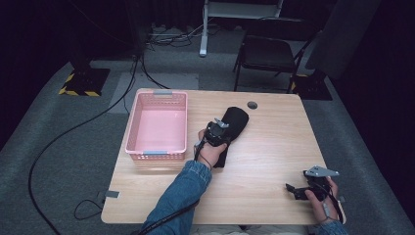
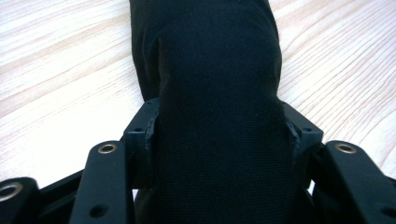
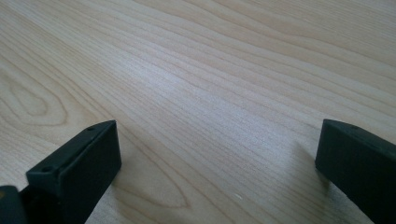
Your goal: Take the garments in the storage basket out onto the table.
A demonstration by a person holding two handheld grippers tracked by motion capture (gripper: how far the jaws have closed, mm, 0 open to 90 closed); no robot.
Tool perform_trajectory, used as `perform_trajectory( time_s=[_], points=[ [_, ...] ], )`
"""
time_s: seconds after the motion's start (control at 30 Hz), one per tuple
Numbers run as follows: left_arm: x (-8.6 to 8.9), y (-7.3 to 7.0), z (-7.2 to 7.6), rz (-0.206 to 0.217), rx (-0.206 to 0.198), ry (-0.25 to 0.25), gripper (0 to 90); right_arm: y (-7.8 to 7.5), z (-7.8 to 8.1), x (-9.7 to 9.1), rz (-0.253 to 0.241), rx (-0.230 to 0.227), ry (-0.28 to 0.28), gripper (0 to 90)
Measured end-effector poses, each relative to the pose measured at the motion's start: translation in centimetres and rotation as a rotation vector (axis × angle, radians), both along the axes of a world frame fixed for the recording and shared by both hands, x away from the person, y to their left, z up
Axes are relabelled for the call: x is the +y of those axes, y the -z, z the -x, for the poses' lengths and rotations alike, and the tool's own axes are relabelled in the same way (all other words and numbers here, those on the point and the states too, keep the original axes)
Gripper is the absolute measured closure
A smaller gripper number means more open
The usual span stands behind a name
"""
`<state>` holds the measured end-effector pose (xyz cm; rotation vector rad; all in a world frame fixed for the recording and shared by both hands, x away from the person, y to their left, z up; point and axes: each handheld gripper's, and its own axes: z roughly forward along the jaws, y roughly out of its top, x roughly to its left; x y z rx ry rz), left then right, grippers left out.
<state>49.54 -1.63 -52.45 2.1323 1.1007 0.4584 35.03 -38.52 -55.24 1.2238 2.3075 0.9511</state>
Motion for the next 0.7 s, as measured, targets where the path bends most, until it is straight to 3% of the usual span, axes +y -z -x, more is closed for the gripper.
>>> perform_trajectory(
  time_s=[0.3, 0.53, 0.7],
  points=[
    [-0.05, 0.32, 0.02, 0.002, -0.001, -0.005, 35.9, 0.0, 0.0, 0.0, 0.0, 0.0, 0.0, 0.1],
    [0.29, 0.37, -0.11, 0.048, 0.007, -0.048, 17.1, 0.0, 0.0, 0.0, 0.0, 0.0, 0.0, 0.1],
    [0.49, -0.28, 0.15, 0.079, -0.012, -0.043, 14.4, 0.0, 0.0, 0.0, 0.0, 0.0, 0.0, 0.1]
  ],
)
